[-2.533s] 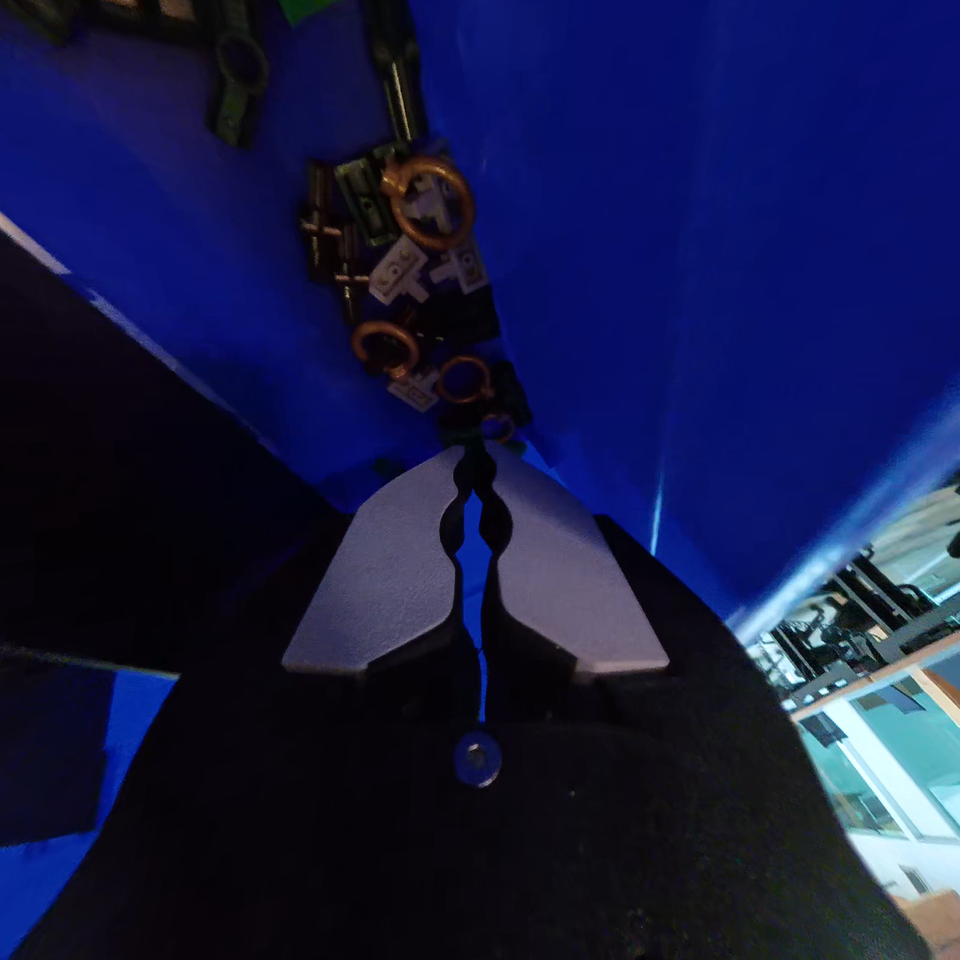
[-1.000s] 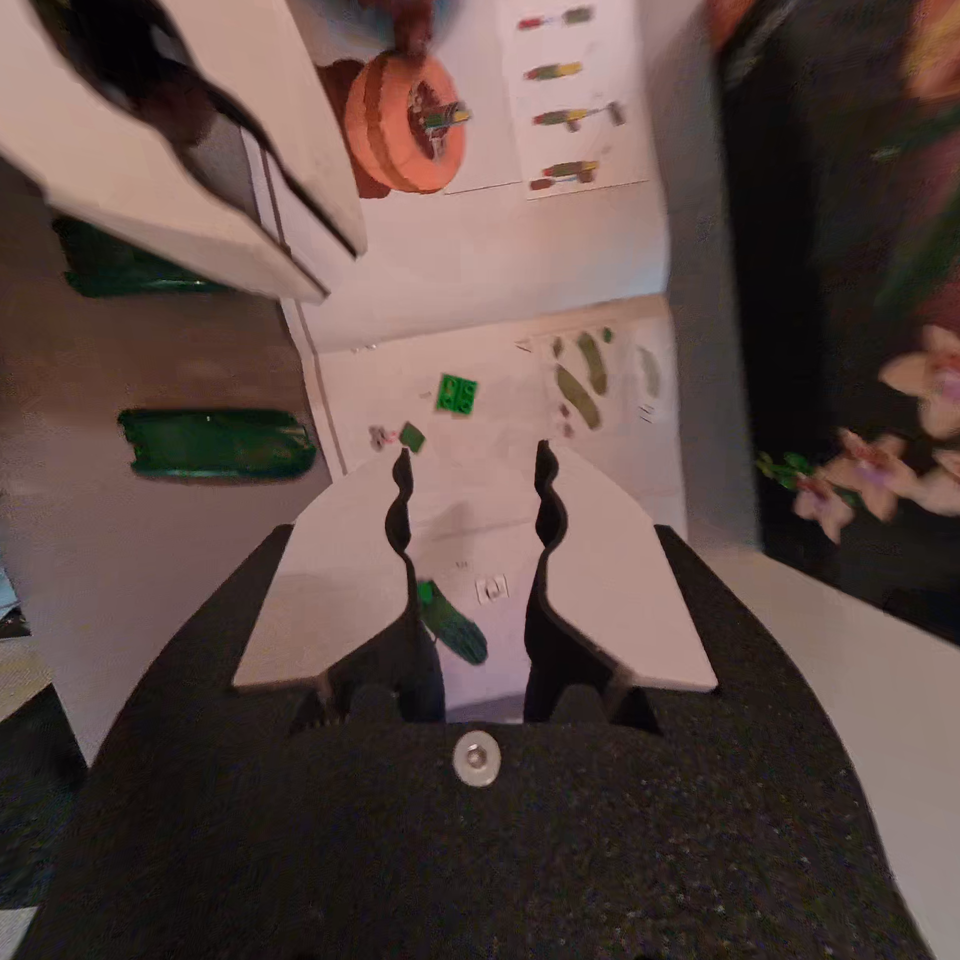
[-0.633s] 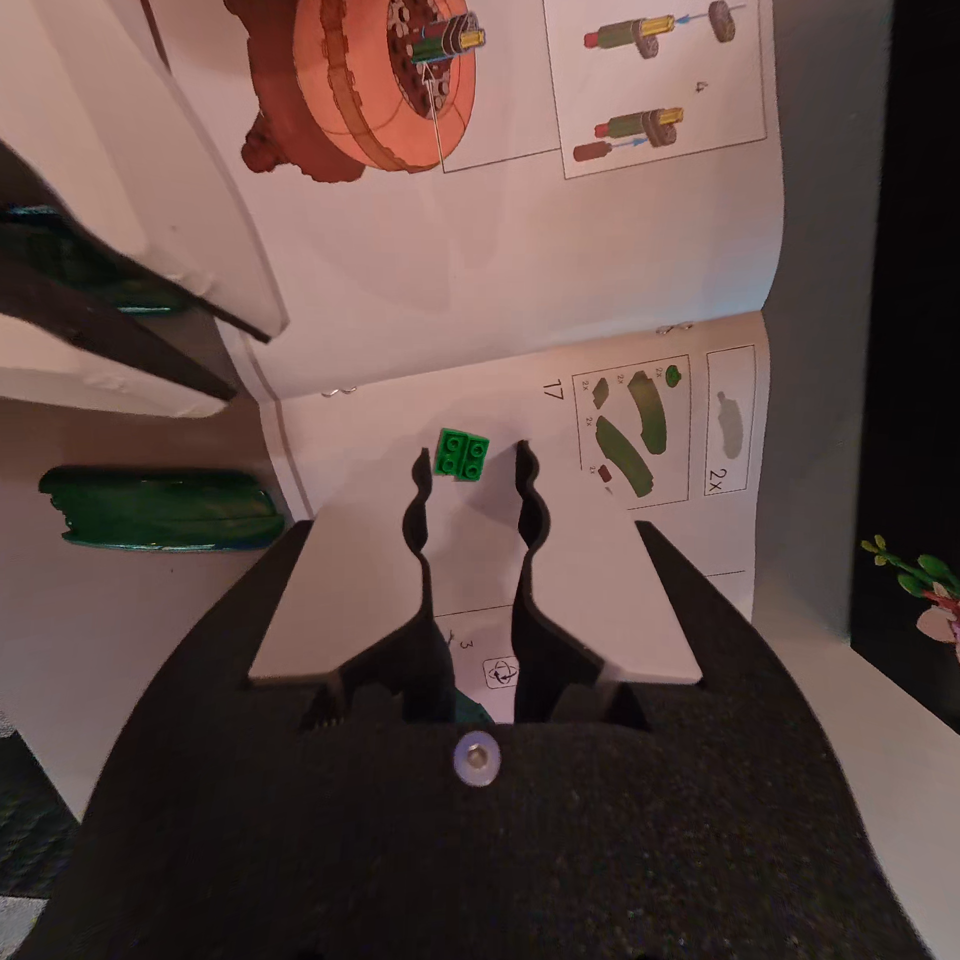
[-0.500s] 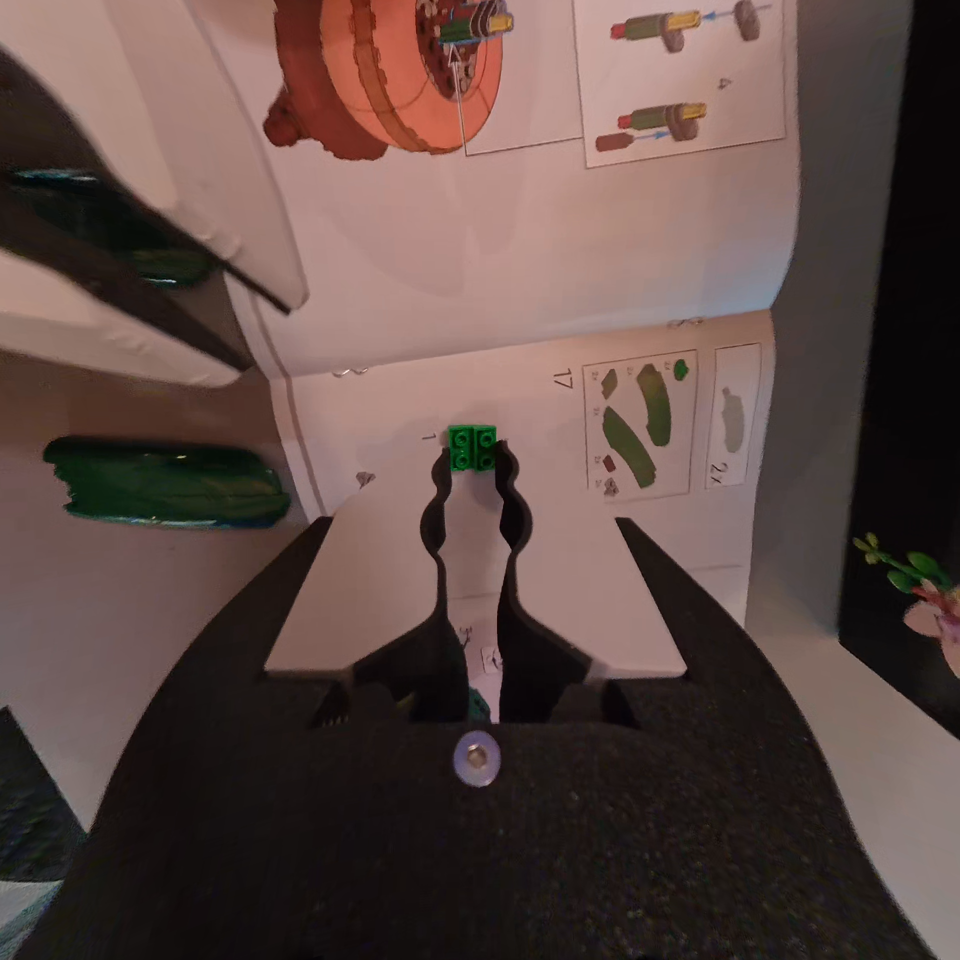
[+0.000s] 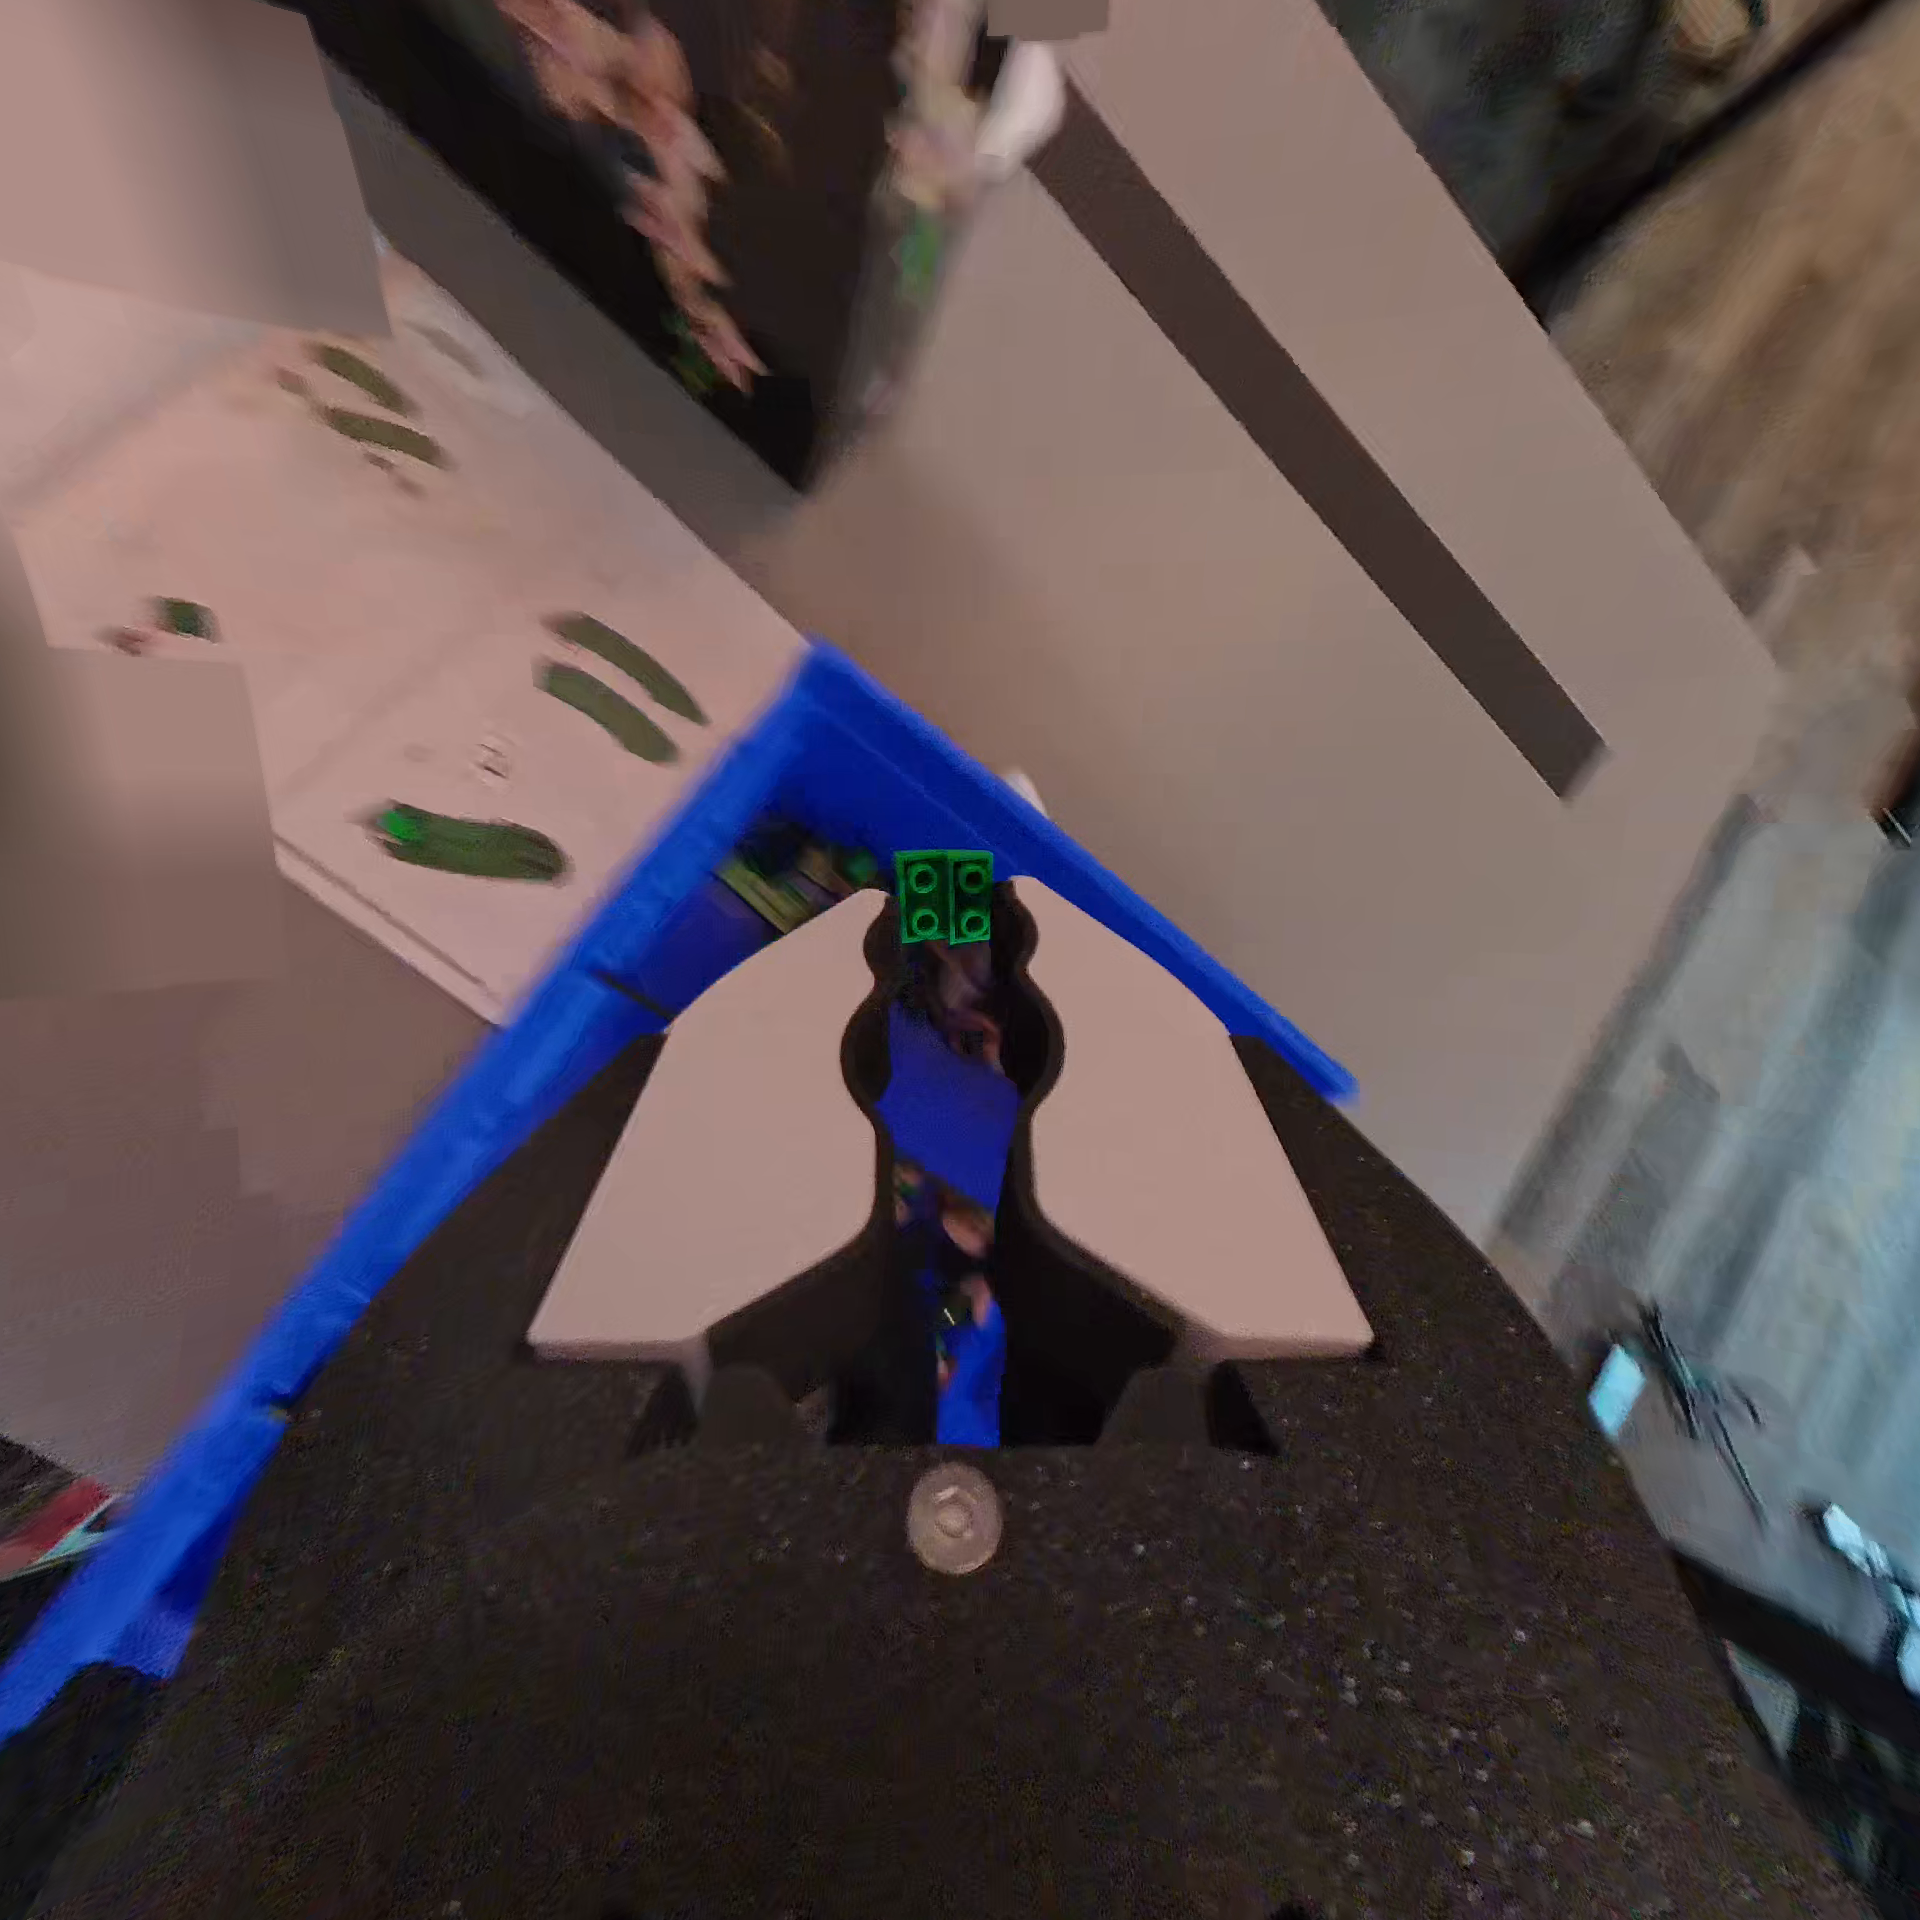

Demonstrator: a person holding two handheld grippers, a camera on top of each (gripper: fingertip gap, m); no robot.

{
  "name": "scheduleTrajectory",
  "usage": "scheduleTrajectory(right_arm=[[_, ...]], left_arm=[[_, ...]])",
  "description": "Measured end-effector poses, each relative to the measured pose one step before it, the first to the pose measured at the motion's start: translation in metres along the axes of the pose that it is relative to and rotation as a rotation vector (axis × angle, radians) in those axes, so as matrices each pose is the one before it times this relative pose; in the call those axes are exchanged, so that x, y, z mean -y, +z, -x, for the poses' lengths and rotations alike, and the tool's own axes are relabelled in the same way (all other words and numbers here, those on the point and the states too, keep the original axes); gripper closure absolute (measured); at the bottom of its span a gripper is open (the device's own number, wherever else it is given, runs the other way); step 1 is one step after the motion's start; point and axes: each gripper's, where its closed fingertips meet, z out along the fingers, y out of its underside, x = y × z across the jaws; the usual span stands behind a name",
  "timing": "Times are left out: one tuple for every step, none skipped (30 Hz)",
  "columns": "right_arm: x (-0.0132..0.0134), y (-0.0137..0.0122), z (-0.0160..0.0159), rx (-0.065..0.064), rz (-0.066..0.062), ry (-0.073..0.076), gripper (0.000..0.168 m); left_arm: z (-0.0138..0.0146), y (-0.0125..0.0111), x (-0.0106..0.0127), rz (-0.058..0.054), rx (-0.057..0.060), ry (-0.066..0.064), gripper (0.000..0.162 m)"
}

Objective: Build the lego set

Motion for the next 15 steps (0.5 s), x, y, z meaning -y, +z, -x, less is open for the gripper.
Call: scheduleTrajectory(right_arm=[[-0.01434, -0.00486, -0.01368, -0.0409, 0.0173, 0.0294, 0.152], [-0.01098, -0.00372, -0.01102, -0.0264, 0.0066, 0.0311, 0.152], [-0.00848, -0.00260, -0.01021, -0.0256, -0.0022, 0.0315, 0.152], [-0.00743, -0.00107, -0.00848, -0.0197, -0.0019, 0.0273, 0.152], [-0.00818, 0.00165, -0.00554, -0.0092, 0.0046, 0.0209, 0.152], [-0.00617, 0.00209, -0.00443, -0.0064, 0.0061, 0.0144, 0.152], [-0.00462, 0.00297, -0.00236, 0.0008, 0.0034, 0.0064, 0.152], [-0.00383, 0.00326, -0.00194, -0.0008, 0.0048, -0.0003, 0.152], [-0.00315, 0.00270, -0.00290, -0.0099, 0.0084, -0.0050, 0.152], [-0.00263, 0.00234, -0.00263, -0.0078, 0.0081, -0.0087, 0.152], [-0.00094, 0.00165, -0.00187, 0.0012, -0.0005, -0.0039, 0.152], [-0.00019, 0.00199, -0.00150, 0.0067, -0.0039, 0.0043, 0.152], [-0.00002, 0.00197, -0.00135, 0.0109, -0.0030, 0.0076, 0.152], [-0.00064, 0.00279, -0.00105, 0.0152, 0.0022, 0.0057, 0.152], [-0.00176, 0.00400, -0.00076, 0.0158, 0.0092, 0.0044, 0.152]], left_arm=[[0.00027, 0.00004, -0.00009, 0.0009, 0.0025, 0.0031, 0.150], [0.00016, 0.00006, -0.00006, 0.0008, 0.0011, 0.0010, 0.150], [-0.00016, 0.00000, -0.00021, 0.0010, -0.0004, -0.0002, 0.150], [0.00011, 0.00017, -0.00031, 0.0015, 0.0006, 0.0007, 0.150], [0.00027, 0.00017, -0.00025, 0.0019, 0.0026, 0.0020, 0.150], [0.00017, 0.00026, -0.00046, 0.0022, 0.0021, 0.0027, 0.150], [0.00021, 0.00015, -0.00040, 0.0023, 0.0011, 0.0025, 0.150], [-0.00018, 0.00056, -0.00054, 0.0030, 0.0004, 0.0021, 0.150], [-0.00006, 0.00031, -0.00048, 0.0027, 0.0004, 0.0022, 0.150], [0.00021, 0.00024, -0.00039, 0.0026, 0.0014, 0.0029, 0.150], [0.00028, 0.00019, -0.00056, 0.0031, 0.0027, 0.0034, 0.150], [0.00050, 0.00053, -0.00080, 0.0036, 0.0035, 0.0034, 0.150], [0.00057, 0.00012, -0.00059, 0.0031, 0.0037, 0.0030, 0.150], [0.00061, 0.00002, -0.00025, 0.0015, 0.0036, 0.0016, 0.150], [0.00023, -0.00004, 0.00021, -0.0011, 0.0020, 0.0001, 0.150]])
